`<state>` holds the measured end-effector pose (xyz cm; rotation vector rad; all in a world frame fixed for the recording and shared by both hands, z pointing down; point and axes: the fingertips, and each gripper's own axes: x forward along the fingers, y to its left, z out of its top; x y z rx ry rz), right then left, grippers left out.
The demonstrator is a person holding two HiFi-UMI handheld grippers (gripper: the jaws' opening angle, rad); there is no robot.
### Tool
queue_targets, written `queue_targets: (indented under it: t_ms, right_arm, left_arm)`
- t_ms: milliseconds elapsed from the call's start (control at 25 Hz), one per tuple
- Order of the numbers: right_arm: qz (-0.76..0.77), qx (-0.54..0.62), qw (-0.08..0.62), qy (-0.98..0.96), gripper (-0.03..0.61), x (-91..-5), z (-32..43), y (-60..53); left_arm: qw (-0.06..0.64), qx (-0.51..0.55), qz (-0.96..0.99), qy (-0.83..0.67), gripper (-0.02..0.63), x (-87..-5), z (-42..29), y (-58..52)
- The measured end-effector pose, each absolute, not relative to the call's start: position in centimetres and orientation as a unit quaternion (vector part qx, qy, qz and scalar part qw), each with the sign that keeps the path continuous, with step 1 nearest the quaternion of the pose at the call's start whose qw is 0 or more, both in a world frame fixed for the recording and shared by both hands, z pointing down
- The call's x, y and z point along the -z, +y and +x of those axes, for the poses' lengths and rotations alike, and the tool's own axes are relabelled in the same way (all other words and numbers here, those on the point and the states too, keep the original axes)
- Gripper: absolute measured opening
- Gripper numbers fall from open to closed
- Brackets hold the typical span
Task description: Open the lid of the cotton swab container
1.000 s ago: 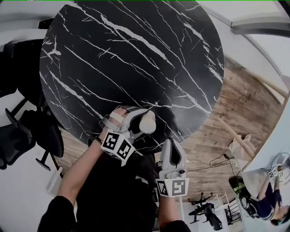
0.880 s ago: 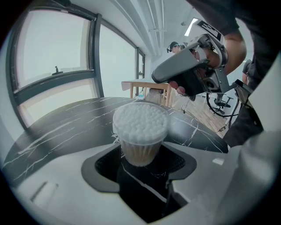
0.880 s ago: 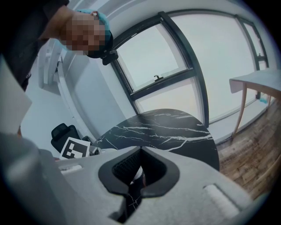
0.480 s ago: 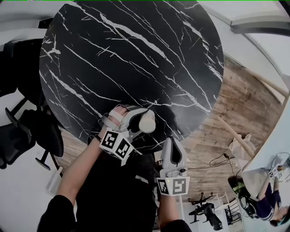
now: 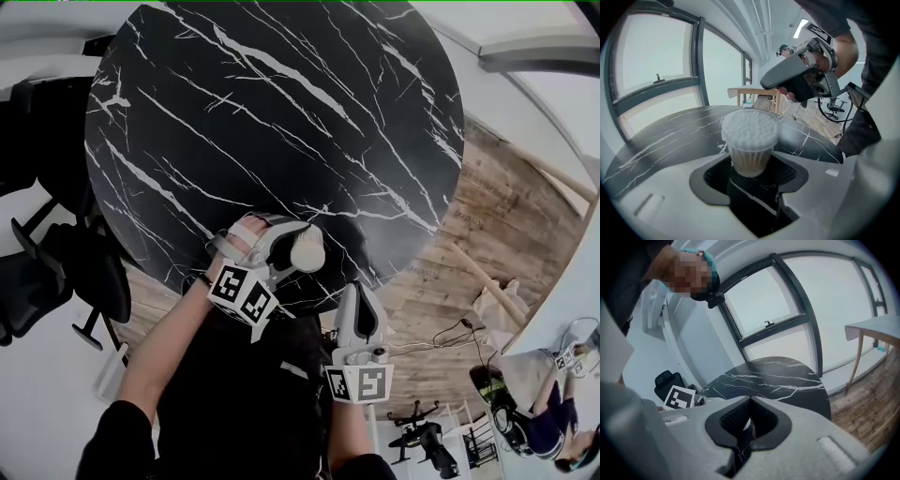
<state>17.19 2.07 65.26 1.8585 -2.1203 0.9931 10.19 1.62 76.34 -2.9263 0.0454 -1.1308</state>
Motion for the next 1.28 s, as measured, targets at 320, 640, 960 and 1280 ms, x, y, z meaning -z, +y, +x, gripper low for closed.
queue_targets:
  t_ms: [320, 640, 960, 1280]
  right_arm:
    - [0.619, -0.325, 0.076, -0.71, -0.003, -65.0, 17.1, 2.5]
    - [0.62, -0.318, 0.075, -0.713, -0.003, -64.4, 17.1, 3.0]
    - [0.618, -0.306, 0.073, -0.72, -0.003, -63.1, 16.5, 3.1]
    - [0.619, -0.285, 0.064, -0.729, -0.003, -60.0, 15.7, 2.9]
  left_arm:
    - [-0.012, 0.359, -0.933, 0.013, 0.255, -76.2, 10.2, 1.6]
    - [-0.028, 0.358, -0.933, -0.013, 0.255, -76.0, 10.0, 2.0]
    - [-0.027, 0.359, -0.933, -0.03, 0.255, -74.0, 9.6, 2.8]
    - [-0.024, 0.344, -0.938, -0.047, 0.255, -69.6, 9.2, 3.2]
